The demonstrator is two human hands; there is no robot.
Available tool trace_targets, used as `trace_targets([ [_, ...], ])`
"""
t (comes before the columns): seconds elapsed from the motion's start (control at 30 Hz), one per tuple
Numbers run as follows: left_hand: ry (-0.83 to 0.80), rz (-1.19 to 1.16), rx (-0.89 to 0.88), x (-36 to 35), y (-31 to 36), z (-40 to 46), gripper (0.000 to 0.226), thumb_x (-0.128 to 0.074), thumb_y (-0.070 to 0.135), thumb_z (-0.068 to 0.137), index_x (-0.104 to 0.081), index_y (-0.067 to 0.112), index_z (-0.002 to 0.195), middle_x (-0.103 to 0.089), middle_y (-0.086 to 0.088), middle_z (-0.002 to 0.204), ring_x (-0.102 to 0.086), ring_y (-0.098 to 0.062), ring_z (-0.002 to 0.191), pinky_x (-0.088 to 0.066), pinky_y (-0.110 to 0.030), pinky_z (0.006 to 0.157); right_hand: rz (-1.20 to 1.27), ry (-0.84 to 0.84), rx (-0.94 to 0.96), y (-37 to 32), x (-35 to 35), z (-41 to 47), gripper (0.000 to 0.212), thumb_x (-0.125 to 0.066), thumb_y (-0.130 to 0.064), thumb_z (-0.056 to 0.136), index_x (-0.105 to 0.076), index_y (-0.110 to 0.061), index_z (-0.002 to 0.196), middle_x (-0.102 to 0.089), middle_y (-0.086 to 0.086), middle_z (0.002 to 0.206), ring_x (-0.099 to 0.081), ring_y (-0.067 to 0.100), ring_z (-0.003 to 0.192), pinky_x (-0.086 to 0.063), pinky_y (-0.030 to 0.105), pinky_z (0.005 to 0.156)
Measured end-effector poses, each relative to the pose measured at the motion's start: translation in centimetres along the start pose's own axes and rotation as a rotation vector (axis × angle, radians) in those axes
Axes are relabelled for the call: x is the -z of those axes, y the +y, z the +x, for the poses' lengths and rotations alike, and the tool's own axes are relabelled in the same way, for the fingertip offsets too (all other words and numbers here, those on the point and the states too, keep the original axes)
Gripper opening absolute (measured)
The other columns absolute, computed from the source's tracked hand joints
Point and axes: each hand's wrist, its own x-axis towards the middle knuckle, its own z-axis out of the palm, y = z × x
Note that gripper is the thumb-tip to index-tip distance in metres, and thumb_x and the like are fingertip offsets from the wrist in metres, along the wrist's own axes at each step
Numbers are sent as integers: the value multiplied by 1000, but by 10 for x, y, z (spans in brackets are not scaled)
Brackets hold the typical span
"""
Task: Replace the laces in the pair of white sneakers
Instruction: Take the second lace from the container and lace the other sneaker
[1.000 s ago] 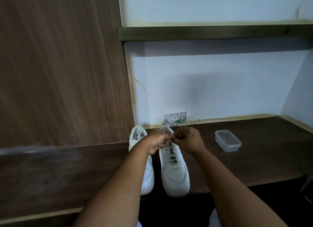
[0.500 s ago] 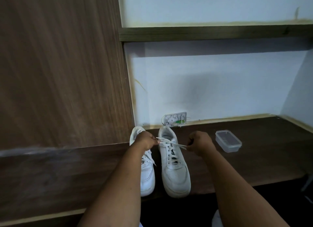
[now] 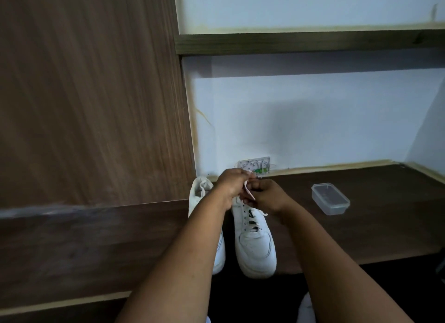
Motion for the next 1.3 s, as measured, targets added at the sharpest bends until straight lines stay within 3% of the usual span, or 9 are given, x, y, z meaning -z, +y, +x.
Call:
trace_targets([
  [0.13,31,-76,-29,3,-4,2,23,-50,12,99,-64,14,81,-70,-4,84,-65,-6,64,-48,-12,47,189,-111,-133,-2,18,-2,14,-57,7,88,-68,4,96,-67,7,76,-64,9,64,-52,17,61],
  [0.27,40,-39,-73,7,-7,3,15,-53,12,98,-65,9,89,-70,-11,97,-65,-12,85,-50,-11,53,278,-244,-222,1,28,-2,29,-63,-10,84,-65,5,109,-68,9,84,-61,12,72,-50,18,67],
  [0.43,36,-74,-25,0,-8,2,17,-53,13,99,-64,11,86,-72,0,79,-61,-10,68,-45,-12,45,-146,-66,-120,10,16,3,28,-76,-28,79,-66,-2,80,-67,5,70,-59,14,62,-48,20,57],
  [0.57,35,-88,-24,-8,-11,5,16,-57,13,97,-64,12,82,-72,2,75,-61,-11,68,-45,-19,53,-81,-51,-80,15,10,6,15,-75,-12,81,-66,-4,72,-66,12,71,-65,22,72,-56,33,75],
  [0.73,130,-56,-37,-6,-12,6,15,-57,12,96,-62,10,82,-69,-4,77,-59,-8,47,-44,-22,50,-196,221,10,20,19,14,5,-76,-11,79,-73,-8,81,-73,8,74,-67,11,63,-54,26,65],
  [0.97,200,718,-126,12,-46,9,13,-72,10,80,-68,22,77,-71,0,90,-63,-14,82,-48,-22,72,-627,254,176,24,24,15,3,-69,-5,81,-70,-7,83,-61,-6,66,-56,-7,57,-35,2,50],
  [1.1,217,746,-190,8,-54,11,15,-66,10,83,-72,22,86,-73,-1,94,-67,-18,90,-54,-29,82,-666,266,269,29,17,20,9,-67,-2,81,-71,-2,88,-65,4,76,-59,16,70,-37,5,58],
  [1.17,233,783,-217,6,-58,13,14,-65,12,84,-73,22,91,-72,-3,98,-66,-21,92,-53,-28,79,-691,255,281,32,16,23,10,-64,-2,82,-70,-2,90,-69,8,81,-63,22,75,-46,20,65],
  [1.3,231,806,-268,7,-62,16,19,-62,12,86,-73,22,98,-71,-4,104,-66,-22,96,-53,-30,82,-699,220,224,31,13,26,17,-57,-3,87,-69,-3,99,-69,11,90,-64,23,81,-51,29,70],
])
